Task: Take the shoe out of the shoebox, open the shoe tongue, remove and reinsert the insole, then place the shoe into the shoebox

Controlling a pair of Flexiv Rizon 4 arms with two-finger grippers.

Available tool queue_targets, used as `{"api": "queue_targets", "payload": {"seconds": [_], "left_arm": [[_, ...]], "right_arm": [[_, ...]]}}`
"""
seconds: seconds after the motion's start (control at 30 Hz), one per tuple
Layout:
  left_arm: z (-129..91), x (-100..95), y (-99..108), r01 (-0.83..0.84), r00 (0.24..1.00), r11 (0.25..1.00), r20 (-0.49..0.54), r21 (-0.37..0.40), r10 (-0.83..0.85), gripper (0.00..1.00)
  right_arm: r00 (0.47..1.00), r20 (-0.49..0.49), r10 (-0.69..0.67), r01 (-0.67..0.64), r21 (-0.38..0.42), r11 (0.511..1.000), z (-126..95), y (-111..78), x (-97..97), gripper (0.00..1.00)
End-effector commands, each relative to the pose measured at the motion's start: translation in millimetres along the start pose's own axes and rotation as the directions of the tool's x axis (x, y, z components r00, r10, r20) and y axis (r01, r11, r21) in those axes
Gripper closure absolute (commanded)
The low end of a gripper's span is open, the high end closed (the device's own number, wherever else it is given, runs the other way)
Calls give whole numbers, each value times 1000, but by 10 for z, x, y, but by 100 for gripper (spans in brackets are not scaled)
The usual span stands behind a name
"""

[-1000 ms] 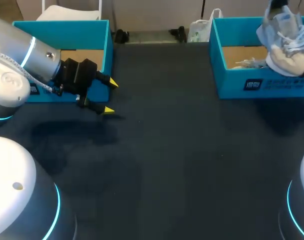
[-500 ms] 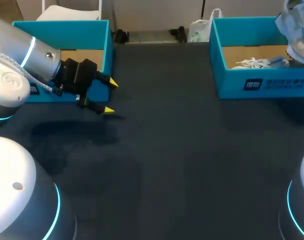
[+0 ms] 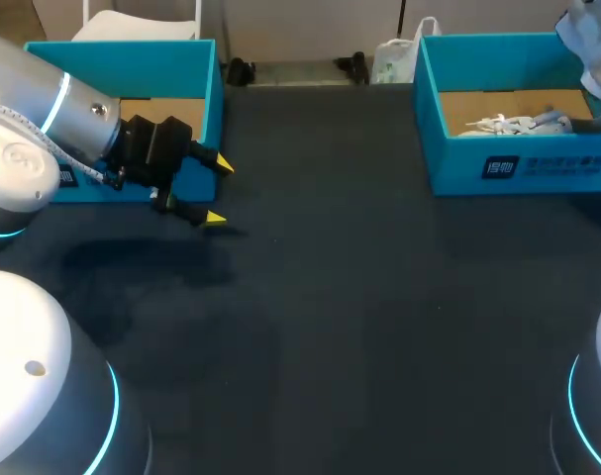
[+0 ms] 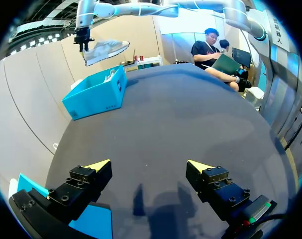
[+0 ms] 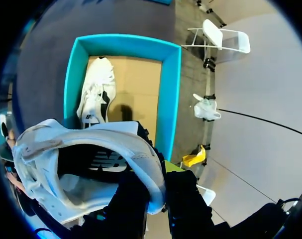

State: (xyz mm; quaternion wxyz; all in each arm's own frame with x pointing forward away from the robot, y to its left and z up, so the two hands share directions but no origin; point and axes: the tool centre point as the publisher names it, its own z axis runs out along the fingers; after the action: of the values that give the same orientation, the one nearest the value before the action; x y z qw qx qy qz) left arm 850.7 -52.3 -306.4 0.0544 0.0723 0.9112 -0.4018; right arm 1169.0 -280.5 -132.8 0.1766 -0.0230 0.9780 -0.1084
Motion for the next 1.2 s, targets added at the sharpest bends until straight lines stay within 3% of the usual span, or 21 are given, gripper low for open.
{"api": "queue_targets", "payload": {"seconds": [0.03, 0.67, 0.93, 1.2], "left_arm": [[-9, 4, 0, -1, 1000, 1000, -1, -1, 1, 0], [-9, 4, 0, -1, 1000, 1000, -1, -1, 1, 0], [-9, 4, 0, -1, 1000, 1000, -1, -1, 1, 0], [-9, 4, 0, -1, 1000, 1000, -1, -1, 1, 0]], "right_arm": [[1000, -3, -2, 2, -3, 1000, 24, -1, -53, 100], [1000, -3, -2, 2, -3, 1000, 24, -1, -53, 100], [983, -43, 180, -177, 58, 982, 211, -198, -92, 100], [926, -65, 371, -361, 127, 924, 327, -333, -131, 100]]}}
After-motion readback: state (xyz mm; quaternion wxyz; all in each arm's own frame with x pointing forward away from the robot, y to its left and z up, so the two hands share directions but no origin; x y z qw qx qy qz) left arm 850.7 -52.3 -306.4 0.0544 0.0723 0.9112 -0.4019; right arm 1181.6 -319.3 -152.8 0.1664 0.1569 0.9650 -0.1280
